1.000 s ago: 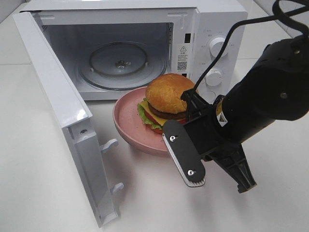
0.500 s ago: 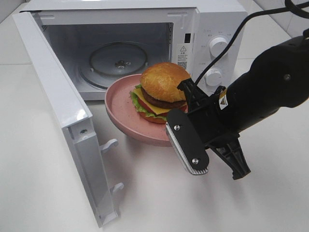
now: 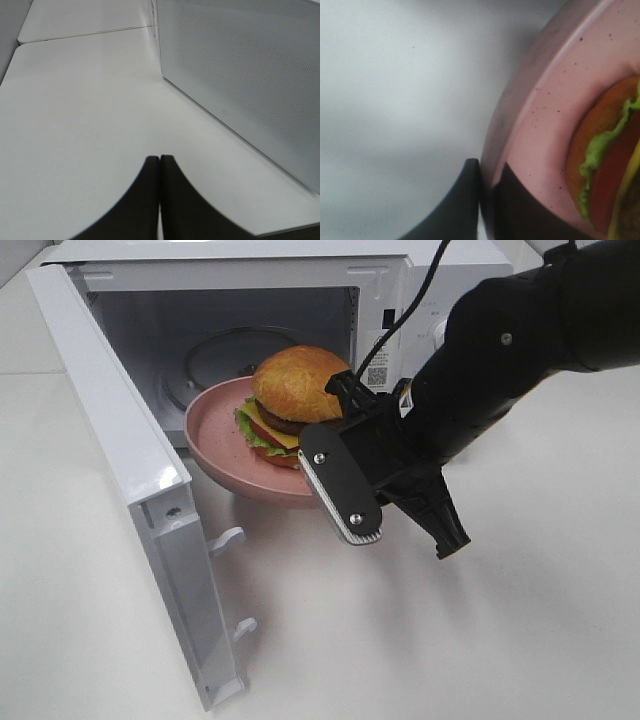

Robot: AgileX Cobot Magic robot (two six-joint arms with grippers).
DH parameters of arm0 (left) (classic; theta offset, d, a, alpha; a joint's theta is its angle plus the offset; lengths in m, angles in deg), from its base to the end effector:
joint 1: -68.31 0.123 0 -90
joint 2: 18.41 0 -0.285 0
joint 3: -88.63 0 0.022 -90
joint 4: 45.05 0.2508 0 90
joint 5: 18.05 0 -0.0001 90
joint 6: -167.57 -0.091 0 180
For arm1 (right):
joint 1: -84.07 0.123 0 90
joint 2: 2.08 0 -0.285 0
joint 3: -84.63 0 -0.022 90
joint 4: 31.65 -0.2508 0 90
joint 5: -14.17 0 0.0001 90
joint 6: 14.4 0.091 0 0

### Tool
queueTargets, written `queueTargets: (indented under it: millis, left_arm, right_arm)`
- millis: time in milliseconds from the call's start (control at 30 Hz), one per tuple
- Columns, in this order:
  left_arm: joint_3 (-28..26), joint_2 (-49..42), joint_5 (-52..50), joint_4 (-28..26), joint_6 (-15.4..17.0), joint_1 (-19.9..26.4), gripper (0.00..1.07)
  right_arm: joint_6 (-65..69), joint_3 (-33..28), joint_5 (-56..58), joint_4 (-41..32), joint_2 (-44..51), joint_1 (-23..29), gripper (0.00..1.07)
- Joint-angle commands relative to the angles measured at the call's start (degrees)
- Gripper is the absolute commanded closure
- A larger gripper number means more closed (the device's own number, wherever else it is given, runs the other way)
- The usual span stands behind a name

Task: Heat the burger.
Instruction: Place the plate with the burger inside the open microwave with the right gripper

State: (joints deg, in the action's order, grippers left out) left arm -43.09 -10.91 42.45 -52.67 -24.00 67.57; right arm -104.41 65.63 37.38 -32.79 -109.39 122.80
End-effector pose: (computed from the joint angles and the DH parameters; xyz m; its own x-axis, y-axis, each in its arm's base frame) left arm -0.0065 -0.0104 0.2796 -0.4194 0.1403 -0.8969 0.1750 0.9819 0.0717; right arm 0.2695 0.2170 0.1858 0.6165 -0.7872 -0.0159 -0.6835 -0.5250 -0.5071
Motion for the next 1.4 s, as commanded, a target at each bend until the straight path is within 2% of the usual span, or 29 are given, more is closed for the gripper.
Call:
queueTargets:
  millis: [33, 167, 533, 600, 700, 733, 800, 833, 867, 933, 1133, 1200, 1400]
  left_arm:
    - [0.1, -1.1, -0.6, -0.5, 0.1, -0.3, 1.06]
    - [0.1, -1.1, -0.6, -0.5, 0.1, -0.3, 1.06]
    - [0.1, -1.1, -0.6, -0.5, 0.1, -0.3, 1.06]
    - [0.1, -1.1, -0.6, -0.5, 0.1, -0.3, 1.06]
    - [0.1, -1.1, -0.6, -0.5, 0.1, -0.3, 1.06]
    - [0.1, -1.1, -0.6, -0.5, 0.1, -0.3, 1.06]
    - [0.1, -1.1, -0.6, -0.5, 0.1, -0.3, 1.06]
    - [0.1, -1.1, -0.6, -0.5, 0.1, -0.3, 1.06]
    - [0.1, -1.1, -0.6, -0.5, 0.1, -0.3, 1.06]
    - [0.1, -1.1, -0.6, -0.5, 0.1, -0.3, 1.06]
    - [0.1, -1.1, -0.6, -0.5, 0.1, -0.3, 1.06]
    - [0.1, -1.1, -0.6, -0.5, 0.1, -0.3, 1.06]
    - [0.1, -1.1, -0.6, -0.5, 0.1, -0.3, 1.06]
  right_arm:
    - [-1.8, 3.2, -1.1, -1.1, -0.9, -0.2, 1.07]
    - [-2.1, 8.9, 1.1, -1.5, -4.1, -0.2, 1.07]
    - [3.7, 19.0, 5.0, -1.3, -10.8, -0.2, 1.07]
    - [6.4, 24.2, 8.2, -1.3, -14.0, -0.2, 1.07]
    - [7.0, 25.3, 8.7, -1.3, -15.0, -0.2, 1.07]
    - [8.8, 28.4, 10.1, -1.3, -17.0, -0.2, 1.07]
    - [10.1, 29.6, 10.6, -1.2, -17.7, -0.2, 1.07]
    - [13.3, 32.8, 11.7, -0.6, -19.8, -0.2, 1.07]
    - [13.3, 32.8, 11.7, -0.6, -19.8, -0.2, 1.07]
    - [18.2, 37.1, 13.2, 1.1, -22.5, -0.2, 1.07]
    - [23.0, 42.6, 15.7, 4.1, -26.9, -0.2, 1.07]
    - [24.2, 46.7, 15.9, 4.8, -30.1, -0.2, 1.07]
    - [25.8, 50.0, 16.3, 5.0, -32.6, -0.6, 1.07]
